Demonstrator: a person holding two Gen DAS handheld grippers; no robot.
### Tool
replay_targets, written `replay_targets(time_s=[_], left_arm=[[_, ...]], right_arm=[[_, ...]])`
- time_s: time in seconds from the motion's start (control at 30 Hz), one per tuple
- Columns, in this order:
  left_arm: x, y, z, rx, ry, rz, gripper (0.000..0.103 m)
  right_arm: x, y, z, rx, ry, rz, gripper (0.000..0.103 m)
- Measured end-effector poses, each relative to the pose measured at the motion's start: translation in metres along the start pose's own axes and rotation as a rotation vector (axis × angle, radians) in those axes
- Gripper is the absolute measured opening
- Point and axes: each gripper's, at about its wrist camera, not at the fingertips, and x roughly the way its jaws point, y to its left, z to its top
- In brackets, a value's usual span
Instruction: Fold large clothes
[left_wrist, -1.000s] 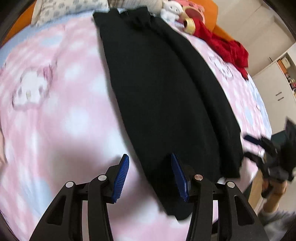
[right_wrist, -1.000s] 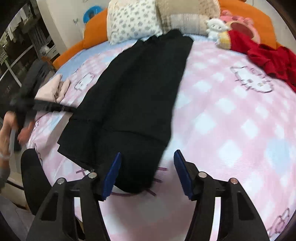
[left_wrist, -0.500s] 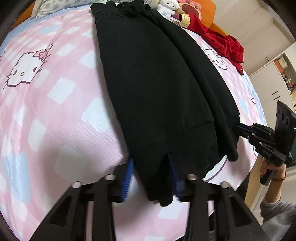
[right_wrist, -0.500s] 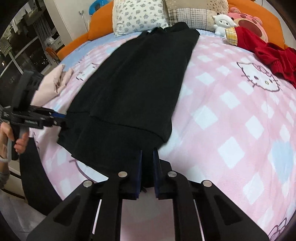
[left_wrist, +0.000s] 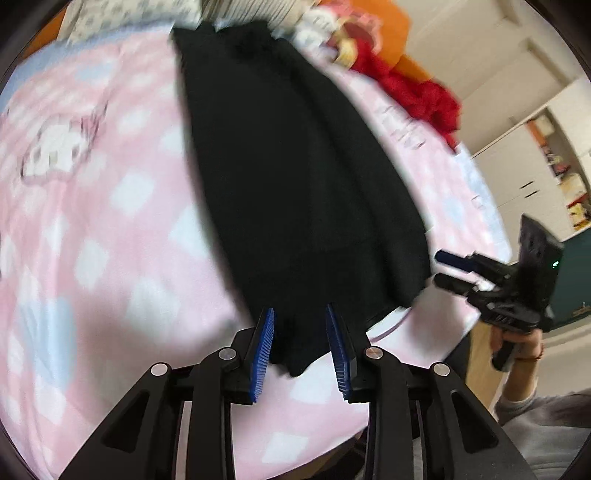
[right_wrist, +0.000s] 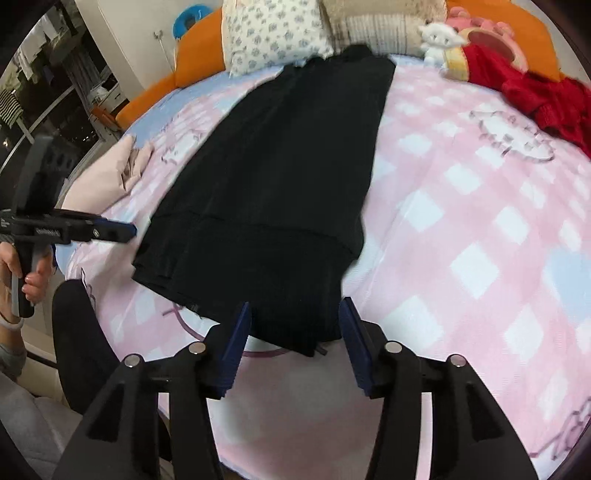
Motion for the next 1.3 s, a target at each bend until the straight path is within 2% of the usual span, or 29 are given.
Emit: replay_targets(time_s=[0.07, 0.13, 0.2, 0.23, 0.33, 0.47, 0.53, 0.6, 0.63, 0.67, 0.73, 0.83, 0.93, 1.03, 1.17, 1.23, 1.3], left_arm=[[-0.016, -0.012, 0.014, 0.042, -0.070, -0.022, 0.037], [-0.017, -0.023, 0.027, 0.084, -0.111, -0.034, 0.038], [-0.008, -0.032, 0.035, 0.137, -0.123, -0.028, 0.038], [0.001, -0.036, 0.038, 0.164, -0.129, 0.009, 0.038], [0.026, -0.036, 0.041, 0.212, -0.105, 0.062, 0.035], [0.066, -0.021, 0.043, 0.161, -0.022, 0.064, 0.033], [0.066, -0.015, 0.042, 0.139, -0.025, 0.040, 0.033], [0.050, -0.007, 0.044, 0.082, -0.031, -0.038, 0.037], [0.031, 0.000, 0.043, 0.038, -0.055, -0.094, 0.043], [0.018, 0.004, 0.041, 0.018, -0.068, -0.119, 0.046], [-0.006, 0.013, 0.032, -0.019, -0.070, -0.142, 0.048], [-0.016, 0.031, 0.017, -0.093, -0.027, -0.175, 0.049], [-0.003, 0.045, 0.005, -0.129, 0.022, -0.161, 0.049], [0.020, 0.056, -0.006, -0.176, 0.074, -0.212, 0.049], [0.038, 0.058, -0.012, -0.177, 0.081, -0.229, 0.052], [0.038, 0.059, -0.014, -0.193, 0.074, -0.256, 0.054], [0.038, 0.060, -0.019, -0.192, 0.089, -0.251, 0.054]], right_arm=[[-0.018, 0.005, 0.011, -0.013, -0.070, -0.017, 0.054], [-0.028, 0.010, 0.028, -0.036, -0.155, 0.012, 0.053], [-0.021, 0.020, 0.043, -0.084, -0.181, 0.039, 0.041], [-0.014, 0.026, 0.049, -0.116, -0.189, 0.060, 0.031], [0.016, 0.037, 0.061, -0.162, -0.152, 0.090, 0.030], [0.055, 0.034, 0.060, -0.165, -0.053, 0.067, 0.031], [0.069, 0.030, 0.056, -0.148, -0.004, 0.070, 0.030], [0.059, 0.022, 0.058, -0.105, 0.001, 0.115, 0.040], [0.045, 0.013, 0.060, -0.062, -0.012, 0.168, 0.054], [0.036, 0.005, 0.058, -0.032, -0.025, 0.201, 0.063], [0.012, -0.021, 0.054, 0.054, -0.031, 0.298, 0.064], [0.002, -0.059, 0.039, 0.193, 0.034, 0.371, 0.064], [0.011, -0.082, 0.017, 0.289, 0.109, 0.373, 0.064], [0.027, -0.092, 0.002, 0.377, 0.166, 0.440, 0.064], [0.043, -0.091, -0.003, 0.388, 0.202, 0.439, 0.065], [0.051, -0.086, 0.002, 0.387, 0.221, 0.456, 0.065], [0.055, -0.080, 0.008, 0.366, 0.234, 0.466, 0.065]])
